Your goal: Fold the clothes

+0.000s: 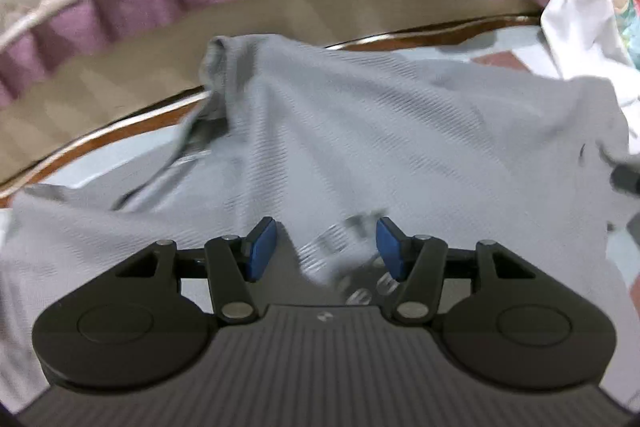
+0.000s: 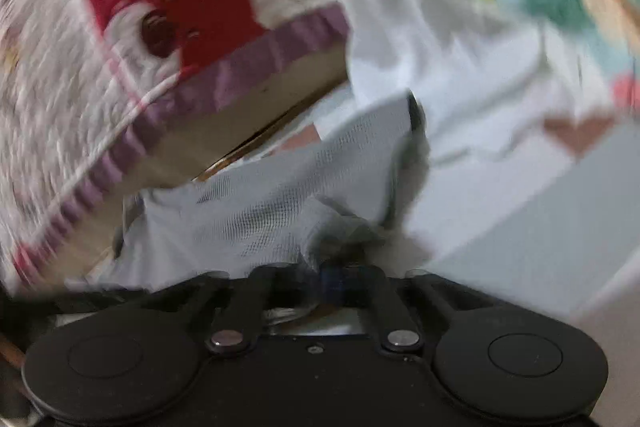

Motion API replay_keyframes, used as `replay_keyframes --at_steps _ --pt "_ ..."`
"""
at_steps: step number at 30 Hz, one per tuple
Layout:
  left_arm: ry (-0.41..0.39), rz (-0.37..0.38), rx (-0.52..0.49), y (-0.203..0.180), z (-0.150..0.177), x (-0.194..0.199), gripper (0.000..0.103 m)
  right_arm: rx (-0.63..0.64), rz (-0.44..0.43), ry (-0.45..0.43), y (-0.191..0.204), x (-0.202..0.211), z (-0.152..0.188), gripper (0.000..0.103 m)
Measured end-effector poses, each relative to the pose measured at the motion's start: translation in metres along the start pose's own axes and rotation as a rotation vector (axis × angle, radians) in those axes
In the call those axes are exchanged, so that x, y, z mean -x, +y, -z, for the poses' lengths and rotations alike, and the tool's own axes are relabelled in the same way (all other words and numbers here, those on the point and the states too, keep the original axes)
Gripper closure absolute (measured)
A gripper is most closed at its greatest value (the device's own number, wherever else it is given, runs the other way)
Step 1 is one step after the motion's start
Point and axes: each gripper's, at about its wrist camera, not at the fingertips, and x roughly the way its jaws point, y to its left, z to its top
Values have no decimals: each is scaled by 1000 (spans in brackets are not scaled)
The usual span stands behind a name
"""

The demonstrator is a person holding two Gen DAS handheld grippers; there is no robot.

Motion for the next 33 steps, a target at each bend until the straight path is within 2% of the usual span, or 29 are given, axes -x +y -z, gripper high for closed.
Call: replay_keyframes --at_steps 3,5,7,9,10,12,17,20,23,26,28,30,31,33 --pt "33 -44 9 23 -10 33 48 169 92 -80 13 12 -8 99" --pt "80 -117 17 41 -8 49 47 309 195 -56 15 2 -5 98" --pt "157 -165 35 61 0 63 47 293 219 -7 4 -5 -3 86" --pt "182 -198 49 78 10 81 47 240 171 -9 -2 2 -9 69" --pt "156 -195 60 87 18 94 47 217 150 -13 -4 6 -12 57" --pt "90 -207 71 104 35 117 45 188 144 -61 -4 15 -13 50" --pt "-20 -310 148 166 97 140 44 61 162 -156 -11 38 -15 50" --pt "-93 -373 154 198 131 136 44 86 96 -162 -3 42 -14 52" --pt "-94 -329 355 239 152 131 44 141 -56 -79 21 41 -14 58" --pt "-73 -263 574 279 170 121 44 228 -168 -35 60 55 -4 57" --pt "-86 -263 609 292 179 116 44 277 -215 -1 84 68 7 55" --pt "-75 -242 608 301 187 110 44 304 -226 51 101 79 23 52" --pt "-61 -216 609 303 191 106 44 302 -210 70 104 81 31 48" --pt "-51 -134 670 307 204 100 44 293 -163 118 107 80 46 47"
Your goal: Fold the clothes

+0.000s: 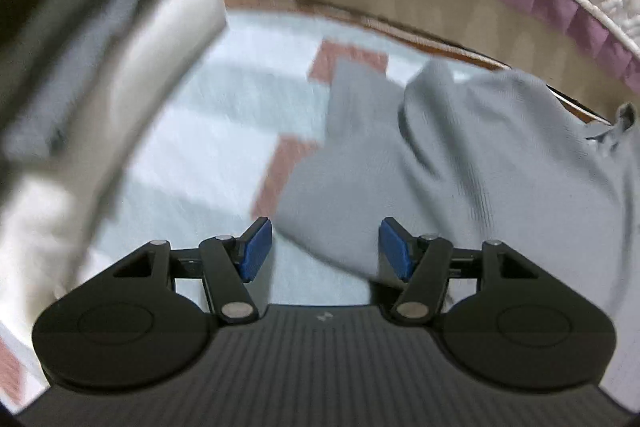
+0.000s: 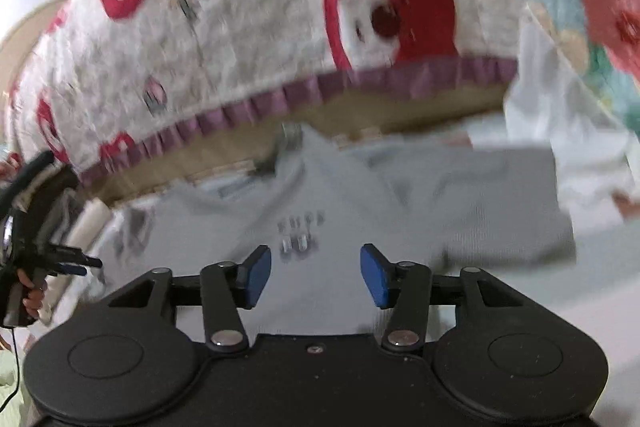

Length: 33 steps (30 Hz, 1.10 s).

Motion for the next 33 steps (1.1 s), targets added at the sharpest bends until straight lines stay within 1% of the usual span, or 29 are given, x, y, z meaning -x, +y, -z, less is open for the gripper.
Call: replay_keyframes --at_steps 1,2,3,4,6,8,9,10,11,13,14,15,16,17,18,19,21,22,23,26,27,29,31,32,33 --pt "4 37 43 5 4 -2 43 -4 20 27 2 -3 6 47" --pt "-16 60 83 8 10 -2 41 -1 43 55 2 -7 11 47" --pt "-36 76 114 10 14 -2 35 -4 60 79 2 -10 14 47" --pt "-55 80 128 9 13 -4 32 -22 58 90 0 -11 17 47" --pt "-92 85 150 8 11 -9 31 -58 54 112 -5 -14 22 47" --pt "-108 77 136 5 5 -14 34 -94 51 133 -10 -16 27 47" --pt "-115 72 124 3 2 -17 48 -106 51 142 -12 -18 30 47" --pt "-122 67 113 1 -2 -19 91 -103 56 144 -12 -19 32 47" --pt "-136 60 95 -2 -4 -19 94 -99 62 146 -13 -21 34 47" --pt "-206 31 26 -7 -8 -4 95 -104 72 140 -16 -22 36 47" --pt "-266 4 -10 -8 -9 11 95 -113 66 135 -19 -21 35 47" --pt "-321 -16 -16 -4 -10 23 95 -122 60 129 -21 -19 34 47" --pt "-366 -35 0 3 -11 33 95 -131 57 126 -23 -18 33 47" --pt "-374 -50 79 15 -11 36 95 -137 57 131 -26 -19 33 47" --pt "-342 -72 172 28 -9 30 95 -139 63 142 -27 -22 34 47" --pt "-291 -93 222 35 -5 20 94 -133 72 157 -27 -25 36 47" --pt "-182 -133 221 38 5 -4 94 -94 96 180 -24 -31 39 47" --pt "-174 -148 193 36 12 -9 93 -70 110 189 -22 -34 41 47" --pt "-199 -152 158 32 17 -7 93 -47 121 198 -19 -36 42 47" --pt "-232 -163 79 24 17 2 92 9 141 206 -14 -36 43 47" --pt "-241 -168 73 24 14 6 88 24 149 203 -14 -36 44 47" --pt "-284 -190 73 25 10 16 87 35 168 194 -15 -37 43 48" --pt "-320 -194 67 25 5 26 81 20 203 175 -13 -35 38 48" --pt "-328 -182 55 23 2 29 80 17 205 151 -9 -34 32 48" --pt "-331 -159 32 20 -1 31 78 19 180 125 -4 -33 23 48"
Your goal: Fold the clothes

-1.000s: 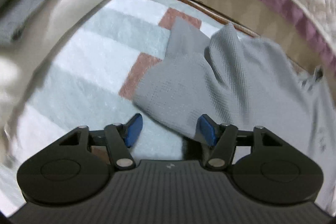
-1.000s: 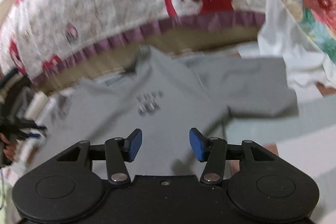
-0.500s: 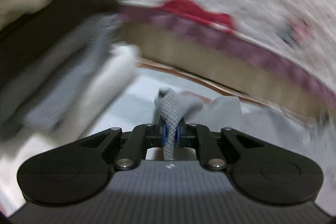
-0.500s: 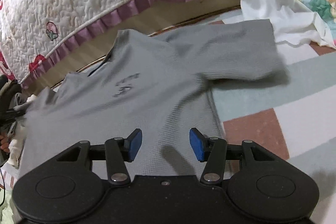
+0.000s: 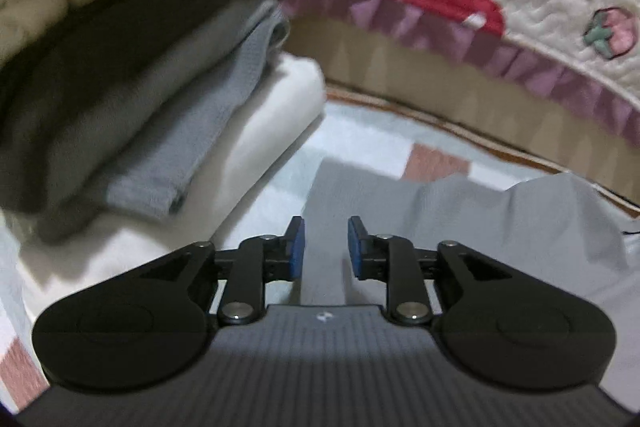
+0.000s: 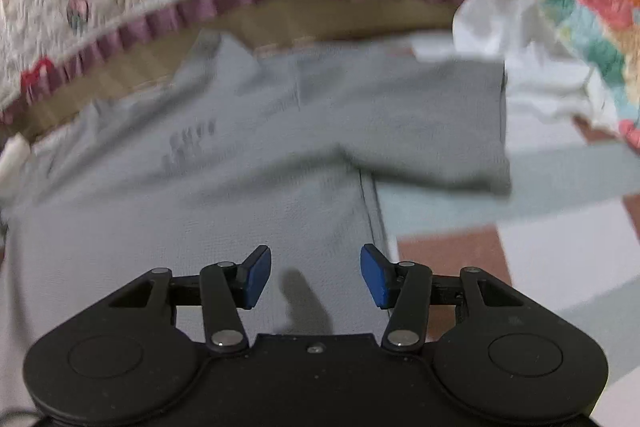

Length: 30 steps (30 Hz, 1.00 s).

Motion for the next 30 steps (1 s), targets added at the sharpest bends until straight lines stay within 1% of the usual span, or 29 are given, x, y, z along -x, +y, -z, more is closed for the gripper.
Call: replay_keyframes --at_steps 2,3,4,6,7,9,10,12,14,16,18,20,22,23,24,26,27,28,29,30 --pt "-1 61 -52 -13 -5 5 77 25 -96 -23 14 -5 -28 48" --pt "1 89 -81 -23 -6 6 75 40 -145 -29 22 -10 -43 48" --pt "4 117 -110 -33 -7 7 71 56 -190 -34 31 -16 -58 48" --pt "10 180 -147 -53 -8 10 67 94 -277 -24 59 -39 -90 48" --pt "21 216 -148 -60 -8 10 65 109 -332 -8 75 -53 -105 48" --pt "59 303 -119 -68 -10 6 64 92 -454 71 108 -88 -129 50" --pt "81 341 -103 -71 -11 3 64 71 -486 118 127 -109 -138 50" --pt "116 361 -115 -76 -10 -2 66 52 -489 190 158 -143 -148 51" --pt "130 343 -159 -77 -6 -11 67 35 -436 202 179 -171 -154 51" --pt "122 312 -184 -73 -4 -16 67 3 -387 214 194 -198 -160 52" --pt "109 270 -201 -64 -5 -20 65 -84 -365 248 195 -221 -160 52" --pt "99 228 -209 -52 -8 -26 65 -163 -370 274 194 -237 -155 52" --pt "82 185 -211 -38 -12 -33 64 -189 -352 286 200 -246 -148 51" --pt "72 164 -208 -31 -16 -35 64 -197 -347 283 204 -249 -144 50" --pt "66 146 -202 -23 -18 -38 62 -191 -352 258 209 -249 -143 47" --pt "65 120 -177 -10 -22 -44 61 -155 -369 226 220 -254 -144 46" --pt "57 94 -156 -5 -21 -45 61 -131 -376 209 226 -256 -145 53" --pt "49 74 -133 1 -20 -45 61 -106 -378 187 228 -257 -147 90" --pt "43 72 -103 7 -19 -44 61 -88 -387 170 230 -258 -151 97" --pt "37 69 -74 13 -17 -43 61 -72 -400 148 231 -258 -156 97"
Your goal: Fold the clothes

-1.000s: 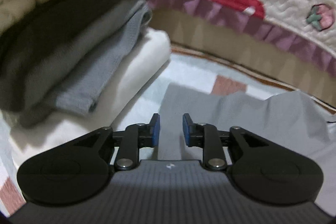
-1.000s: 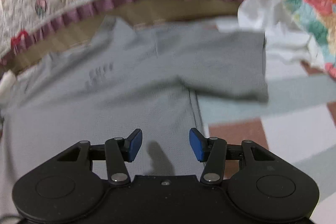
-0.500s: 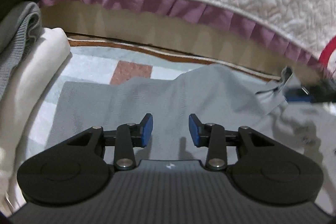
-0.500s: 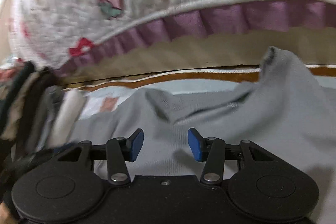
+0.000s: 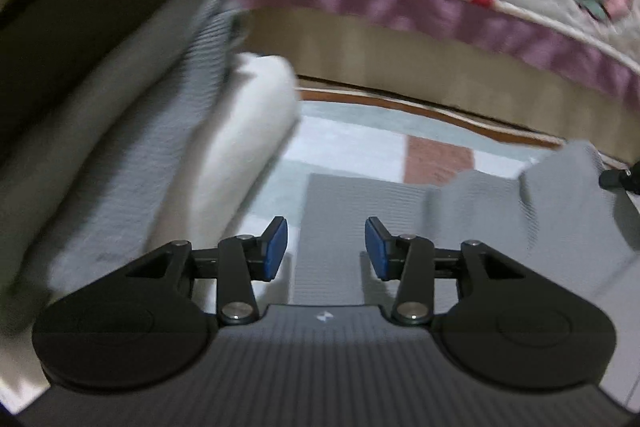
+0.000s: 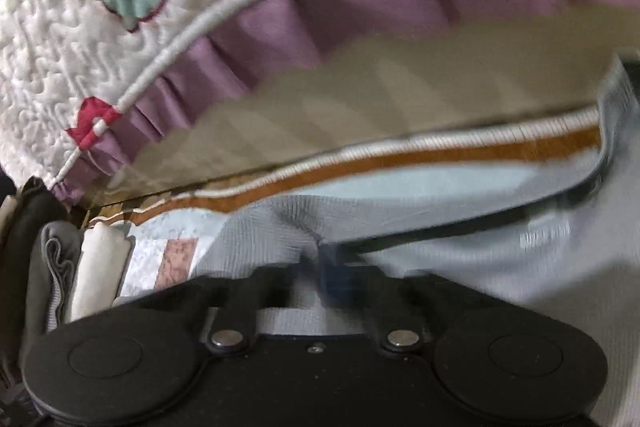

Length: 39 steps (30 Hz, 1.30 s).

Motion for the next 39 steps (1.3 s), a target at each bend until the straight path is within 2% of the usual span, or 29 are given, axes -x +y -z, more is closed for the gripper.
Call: replay_keyframes --at_steps 3,6,8,10,11,12,13,16,19,21,24,26,27,28,30,31,32,33,34,35,37,39 --pt "-5 14 17 10 4 5 61 61 -71 -79 6 8 -20 97" --pt "-8 19 -39 9 2 4 61 147 -79 -74 13 10 -39 97" --pt "1 27 -33 8 -1 0 61 230 17 -15 19 5 -43 91" --pt "19 38 -8 7 -3 -5 57 313 114 44 25 0 -47 67" --pt "31 49 2 6 -3 -9 57 345 146 65 26 -1 -48 67" --pt "43 60 13 5 -2 -13 56 352 138 55 23 7 -49 66" --pt "54 70 23 4 -1 -16 55 360 140 32 16 18 -50 62" --pt "70 79 63 1 1 -24 50 395 155 -38 -6 51 -52 61" --pt "71 83 88 -2 1 -28 45 552 243 -84 -27 80 -46 61" --pt "72 81 85 -5 -3 -31 44 565 262 -107 -44 101 -46 61" --pt "80 63 80 -9 -7 -37 42 486 269 -100 -77 123 -53 53" --pt "83 58 74 -12 -8 -39 46 451 286 -80 -94 127 -56 51" --pt "86 67 67 -13 -8 -39 64 453 288 -69 -99 126 -54 50" --pt "95 73 68 -14 -8 -39 100 460 289 -52 -102 122 -52 47" --pt "115 87 142 -12 -12 -37 101 495 288 -11 -105 109 -48 44" --pt "105 86 151 -13 -15 -34 101 540 295 -5 -105 101 -45 45" --pt "87 69 117 -18 -20 -31 101 581 299 -3 -105 94 -42 46" --pt "64 51 73 -23 -24 -27 102 611 297 -15 -109 90 -40 66" --pt "45 32 37 -26 -27 -24 102 626 295 -20 -112 86 -40 100" --pt "31 12 22 -26 -31 -22 101 599 292 -19 -115 83 -45 100" --pt "10 -29 -8 -26 -38 -19 102 573 302 -107 -117 88 -49 101" --pt "17 -62 -26 -22 -39 -22 101 554 348 -175 -120 92 -51 103"
